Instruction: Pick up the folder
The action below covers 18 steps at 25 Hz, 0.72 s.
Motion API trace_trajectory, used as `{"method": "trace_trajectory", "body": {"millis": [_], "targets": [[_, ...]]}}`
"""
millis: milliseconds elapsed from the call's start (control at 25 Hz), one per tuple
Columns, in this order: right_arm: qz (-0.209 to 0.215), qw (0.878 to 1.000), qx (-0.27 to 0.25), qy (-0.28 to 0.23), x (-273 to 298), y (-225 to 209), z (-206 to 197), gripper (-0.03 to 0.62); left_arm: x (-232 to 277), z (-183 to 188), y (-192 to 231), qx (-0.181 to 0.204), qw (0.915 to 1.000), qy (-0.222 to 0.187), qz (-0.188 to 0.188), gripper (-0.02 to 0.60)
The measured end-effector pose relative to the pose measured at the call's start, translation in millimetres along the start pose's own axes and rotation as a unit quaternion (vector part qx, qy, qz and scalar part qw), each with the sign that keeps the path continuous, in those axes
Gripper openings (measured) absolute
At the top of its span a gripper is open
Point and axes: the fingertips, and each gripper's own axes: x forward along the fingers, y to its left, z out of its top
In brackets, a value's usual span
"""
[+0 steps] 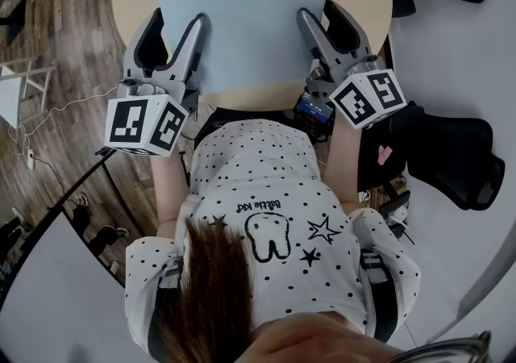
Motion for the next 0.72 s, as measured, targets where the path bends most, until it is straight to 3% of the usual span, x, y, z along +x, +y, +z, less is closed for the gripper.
{"method": "trace_trajectory", "body": {"millis": [720], "targets": [[-0.003, 1.0, 0.004, 0.001, -0.3, 0.3, -2.2, 0.221, -0.3, -2.4, 1.3, -0.004, 1.0, 0.0, -0.005, 0.291]]}}
